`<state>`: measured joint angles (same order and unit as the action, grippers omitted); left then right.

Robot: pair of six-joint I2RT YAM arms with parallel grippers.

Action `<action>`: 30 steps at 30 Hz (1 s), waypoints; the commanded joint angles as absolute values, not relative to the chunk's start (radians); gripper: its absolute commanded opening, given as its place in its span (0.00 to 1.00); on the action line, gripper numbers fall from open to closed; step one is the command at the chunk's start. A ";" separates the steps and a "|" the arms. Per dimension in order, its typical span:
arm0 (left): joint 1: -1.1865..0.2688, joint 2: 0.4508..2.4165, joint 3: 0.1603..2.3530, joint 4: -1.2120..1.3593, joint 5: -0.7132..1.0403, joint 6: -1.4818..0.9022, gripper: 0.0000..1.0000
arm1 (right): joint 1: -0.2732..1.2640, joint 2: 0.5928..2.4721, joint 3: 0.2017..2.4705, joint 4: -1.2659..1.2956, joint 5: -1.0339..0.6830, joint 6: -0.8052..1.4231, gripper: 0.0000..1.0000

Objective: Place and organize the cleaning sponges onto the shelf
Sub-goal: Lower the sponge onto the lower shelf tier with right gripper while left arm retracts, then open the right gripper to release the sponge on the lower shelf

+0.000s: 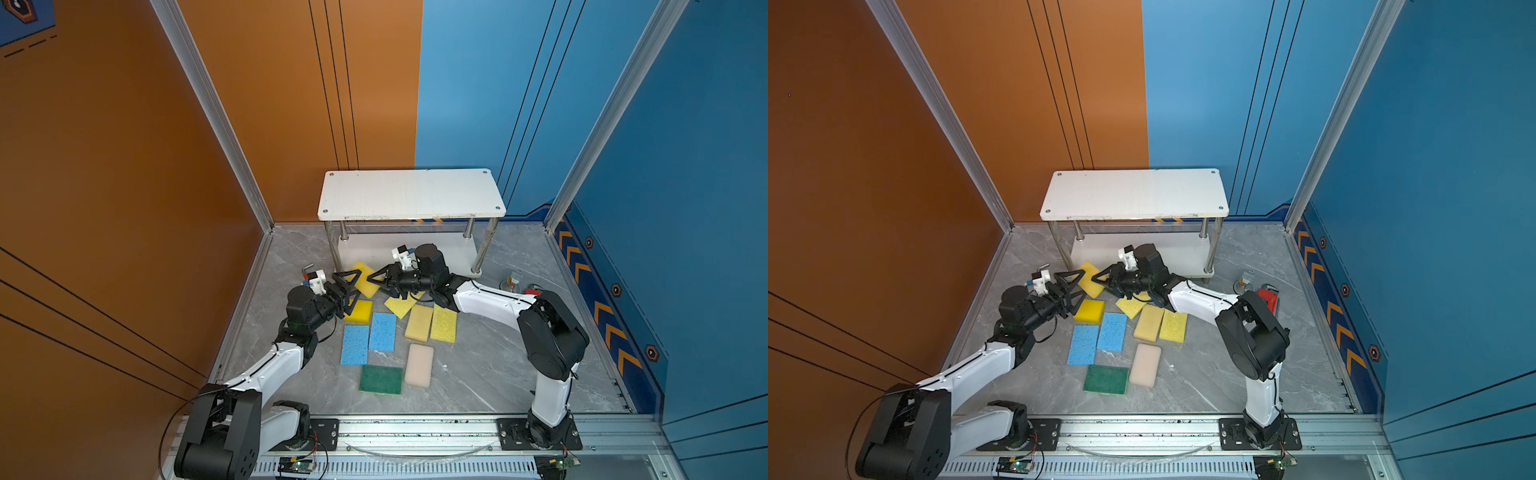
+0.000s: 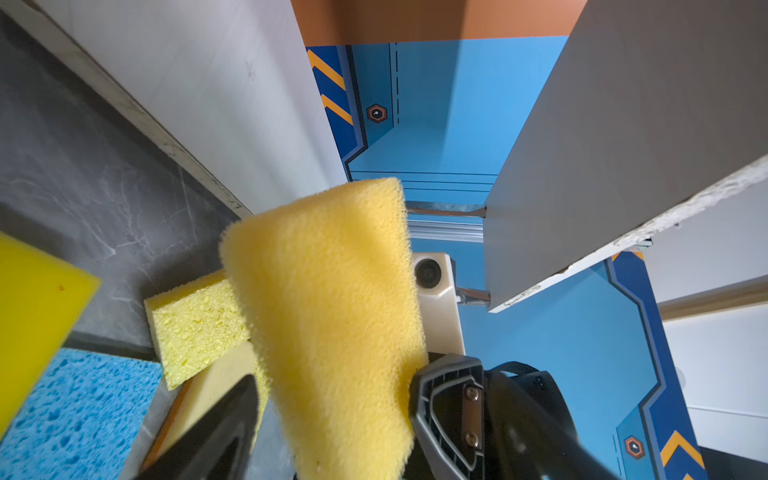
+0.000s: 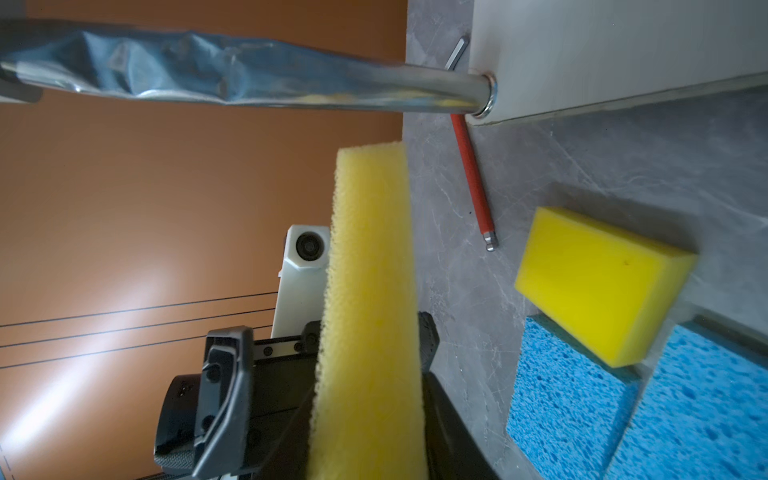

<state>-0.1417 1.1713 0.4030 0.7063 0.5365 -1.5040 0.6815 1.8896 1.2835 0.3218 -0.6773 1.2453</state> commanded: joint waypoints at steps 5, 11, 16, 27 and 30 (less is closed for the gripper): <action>-0.122 1.088 0.343 0.637 0.569 -1.460 0.98 | 0.621 1.937 1.356 0.219 -0.646 1.162 0.28; -0.110 0.968 0.376 0.400 0.567 -1.361 0.98 | 0.610 2.005 1.408 0.295 -0.616 1.202 0.23; -0.065 0.790 0.534 -0.209 0.513 -1.052 0.98 | 0.620 2.064 1.430 0.369 -0.519 1.255 0.25; -0.025 0.715 0.535 -0.336 0.538 -1.013 0.98 | 0.667 2.192 1.531 0.388 -0.227 1.284 0.26; -0.020 0.709 0.540 -0.350 0.540 -1.005 0.98 | 0.692 2.213 1.567 0.374 -0.188 1.283 0.27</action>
<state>-0.0307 0.7212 0.5278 -0.2947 0.5354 -1.0473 0.6682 2.1975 1.5230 0.3679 -0.2790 1.2682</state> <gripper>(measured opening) 0.981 0.263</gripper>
